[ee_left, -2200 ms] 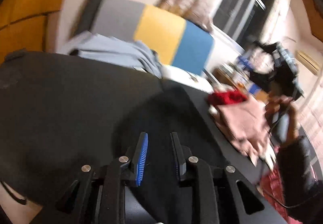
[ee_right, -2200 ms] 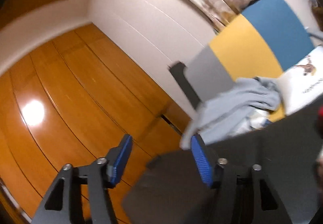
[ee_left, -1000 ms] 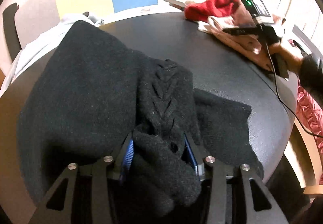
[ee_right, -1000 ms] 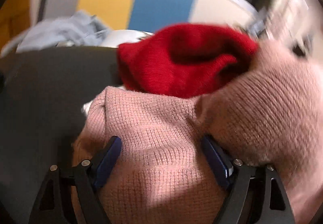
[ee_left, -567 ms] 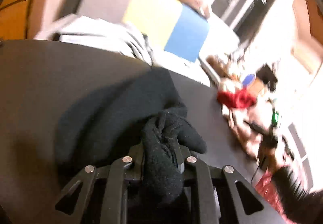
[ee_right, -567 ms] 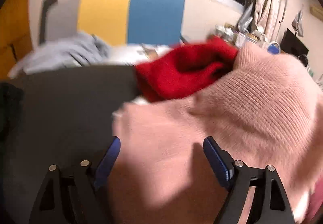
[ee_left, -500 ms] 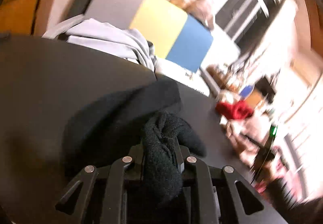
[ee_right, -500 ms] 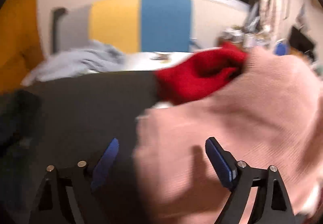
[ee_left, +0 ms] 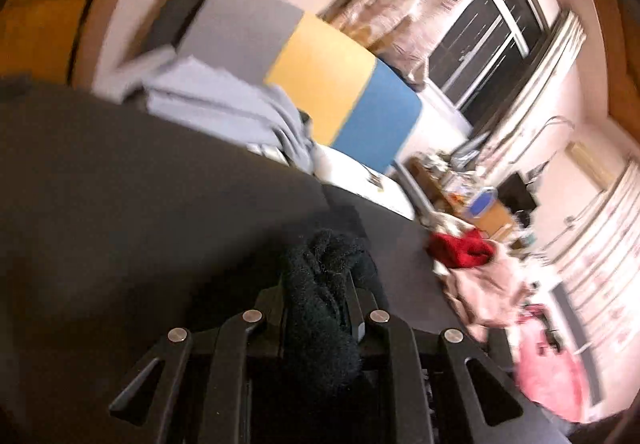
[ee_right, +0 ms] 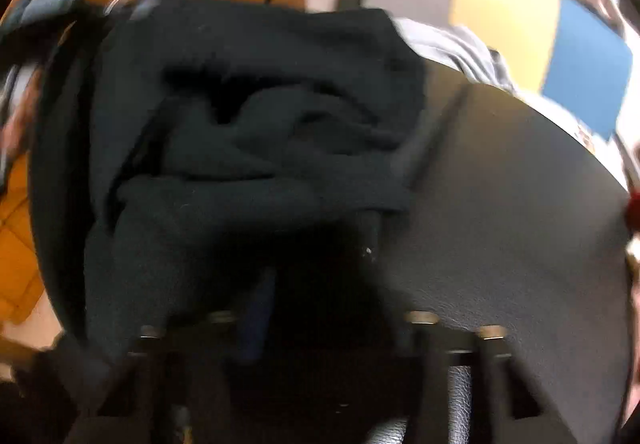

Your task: Fold clothes

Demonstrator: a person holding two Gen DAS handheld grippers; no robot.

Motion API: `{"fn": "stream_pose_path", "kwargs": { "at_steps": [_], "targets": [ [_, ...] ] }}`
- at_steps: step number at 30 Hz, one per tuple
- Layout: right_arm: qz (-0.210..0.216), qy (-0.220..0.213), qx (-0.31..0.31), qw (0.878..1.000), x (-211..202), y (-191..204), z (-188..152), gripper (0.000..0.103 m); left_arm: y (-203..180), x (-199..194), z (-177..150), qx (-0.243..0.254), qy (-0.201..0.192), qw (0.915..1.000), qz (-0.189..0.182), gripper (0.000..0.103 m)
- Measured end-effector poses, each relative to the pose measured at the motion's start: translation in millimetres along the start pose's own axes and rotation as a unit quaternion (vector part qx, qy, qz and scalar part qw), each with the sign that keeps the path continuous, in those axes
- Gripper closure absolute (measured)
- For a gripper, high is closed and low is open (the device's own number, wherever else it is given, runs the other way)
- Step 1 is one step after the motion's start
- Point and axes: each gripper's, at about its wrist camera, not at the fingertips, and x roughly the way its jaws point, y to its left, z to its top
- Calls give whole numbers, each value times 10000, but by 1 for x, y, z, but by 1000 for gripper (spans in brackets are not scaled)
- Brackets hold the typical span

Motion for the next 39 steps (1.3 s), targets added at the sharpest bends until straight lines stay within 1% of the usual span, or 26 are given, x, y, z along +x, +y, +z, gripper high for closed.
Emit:
{"fn": "stream_pose_path", "kwargs": {
  "at_steps": [1,3,6,8,11,13,15,16,17,18,19,20,21,22,23,25,26,28,29,30,31,33,34,35,37,39],
  "targets": [
    [23,-62,197,9998,-7,-6,3,95,8,-2,12,21,-65,9997,221,85],
    [70,-185,590,9981,-20,-18,8,95,35,-7,31,-243,-126,9980,563,86],
    [90,-577,1302,9898,-49,-45,15,97,85,-18,43,-681,-203,9894,1270,87],
    [75,-1054,2019,9737,-80,-76,15,101,115,-23,38,-1018,-150,9807,1660,87],
    [-109,-1643,3026,9388,-121,-128,0,101,149,-23,14,-1434,85,9701,1956,83],
    [-355,-1649,3490,9218,-133,-154,-18,101,162,-24,-4,-1601,284,9613,2226,81],
    [-623,-1531,3744,9124,-140,-170,-37,97,168,-30,-21,-1737,318,9531,2458,79],
    [-602,-1459,3797,9116,-136,-174,-42,96,170,-36,-29,-1791,255,9505,2526,78],
    [-519,-1349,3856,9113,-129,-176,-46,90,171,-44,-36,-1842,156,9471,2623,76],
    [-483,-1240,3838,9138,-122,-173,-50,76,169,-54,-42,-1870,27,9421,2784,75],
    [-504,-1132,3727,9196,-117,-163,-53,67,165,-65,-47,-1863,-108,9347,3023,76],
    [-525,-1023,3615,9253,-112,-153,-55,51,161,-76,-52,-1839,-233,9256,3299,76],
    [-518,-937,3456,9323,-106,-145,-55,44,154,-87,-55,-1786,-398,9156,3581,76],
    [-478,-878,3241,9407,-100,-141,-53,44,143,-98,-59,-1699,-601,9086,3768,76],
    [-451,-825,2997,9494,-91,-136,-48,44,129,-107,-62,-1575,-790,9089,3780,76],
    [-376,-793,2215,9712,-71,-107,-19,39,104,-109,-70,-1287,-924,9219,3536,75],
    [-323,-782,1707,9817,-57,-88,0,32,91,-106,-74,-1133,-917,9312,3342,75],
    [-314,-708,781,9939,-31,-56,30,22,64,-80,-85,-758,-560,9595,2655,75],
    [-355,-635,318,9968,-15,-40,45,18,51,-62,-92,-550,-277,9701,2349,75],
    [-441,-519,-68,9977,0,-26,56,18,36,-42,-101,-311,27,9773,2093,75],
    [-467,-372,-271,9978,14,-18,64,18,22,-23,-110,-39,323,9813,1899,75],
    [-414,-16,-453,9981,41,-8,74,18,-9,11,-132,566,783,9818,1633,75],
    [-387,162,-544,9976,54,-3,79,18,-18,23,-140,694,918,9815,1533,75],
    [-345,295,-582,9973,64,1,80,25,-25,35,-148,723,1093,9814,1404,75],
    [-202,240,-467,9984,62,1,75,42,-34,58,-165,628,1405,9812,1168,74],
    [-225,237,-455,9984,47,-1,61,64,-46,68,-172,854,1199,9822,1169,71]
  ]
}}
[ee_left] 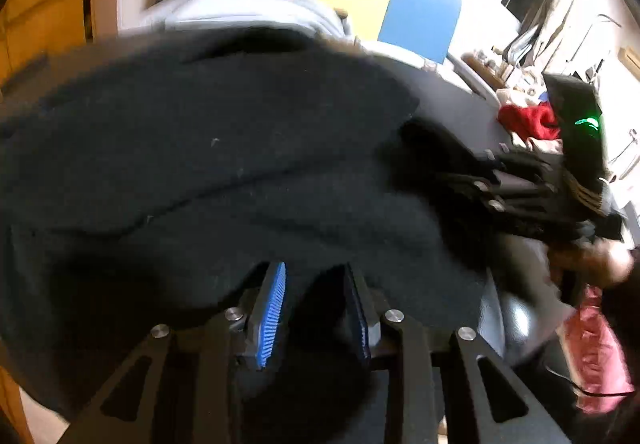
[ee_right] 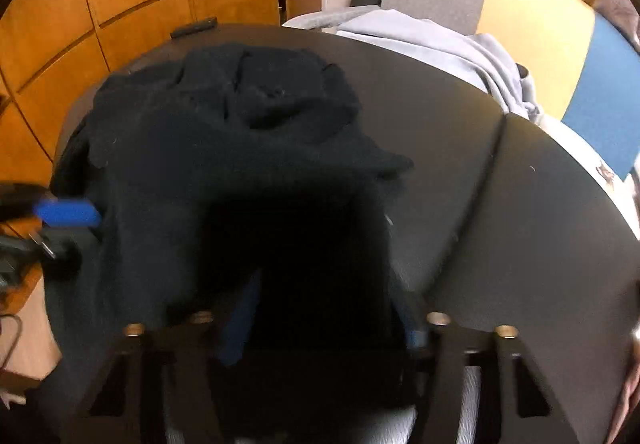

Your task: Fold clothes

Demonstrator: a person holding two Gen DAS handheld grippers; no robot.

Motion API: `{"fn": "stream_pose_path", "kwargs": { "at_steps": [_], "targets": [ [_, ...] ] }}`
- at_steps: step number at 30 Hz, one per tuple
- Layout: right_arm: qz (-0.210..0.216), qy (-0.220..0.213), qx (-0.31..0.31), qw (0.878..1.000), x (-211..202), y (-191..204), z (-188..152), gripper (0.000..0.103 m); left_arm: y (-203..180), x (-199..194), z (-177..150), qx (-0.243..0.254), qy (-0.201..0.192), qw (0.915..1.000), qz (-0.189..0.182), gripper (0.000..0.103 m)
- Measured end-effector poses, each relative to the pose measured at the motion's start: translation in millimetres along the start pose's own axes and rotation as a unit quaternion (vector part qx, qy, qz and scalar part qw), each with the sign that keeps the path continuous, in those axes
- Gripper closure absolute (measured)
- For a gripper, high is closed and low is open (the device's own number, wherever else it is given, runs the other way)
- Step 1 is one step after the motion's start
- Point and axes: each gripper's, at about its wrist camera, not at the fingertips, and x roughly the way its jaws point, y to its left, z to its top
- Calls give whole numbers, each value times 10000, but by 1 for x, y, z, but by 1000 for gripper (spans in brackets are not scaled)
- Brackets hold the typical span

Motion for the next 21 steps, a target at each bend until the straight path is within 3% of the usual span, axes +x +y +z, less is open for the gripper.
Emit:
{"fn": "stream_pose_path", "kwargs": {
  "at_steps": [2,4,9,13,14,18,19,21],
  "targets": [
    [-251,103,-138,9995,-18,0,-20,75,-14,8,3,140,20,9998,-111,69],
    [-666,301,-415,9965,-31,3,-42,85,-27,17,11,134,97,9986,-505,69],
    [-1388,527,-453,9879,-73,-10,-94,86,-79,40,24,961,96,9916,-863,68],
    [-1654,731,255,9832,-102,-39,-137,86,-136,63,34,1771,283,9760,-1238,67],
    [-1742,768,446,9807,-110,-45,-148,85,-150,71,37,1939,367,9710,-1351,63],
    [-1742,928,1337,9712,-140,-66,-190,84,-178,74,46,2529,400,9571,-1358,63],
    [-1675,912,1510,9700,-147,-69,-197,82,-184,74,49,2672,397,9534,-1344,63],
    [-1543,895,1808,9672,-156,-77,-207,65,-192,72,51,2967,403,9457,-1269,63]
  ]
}}
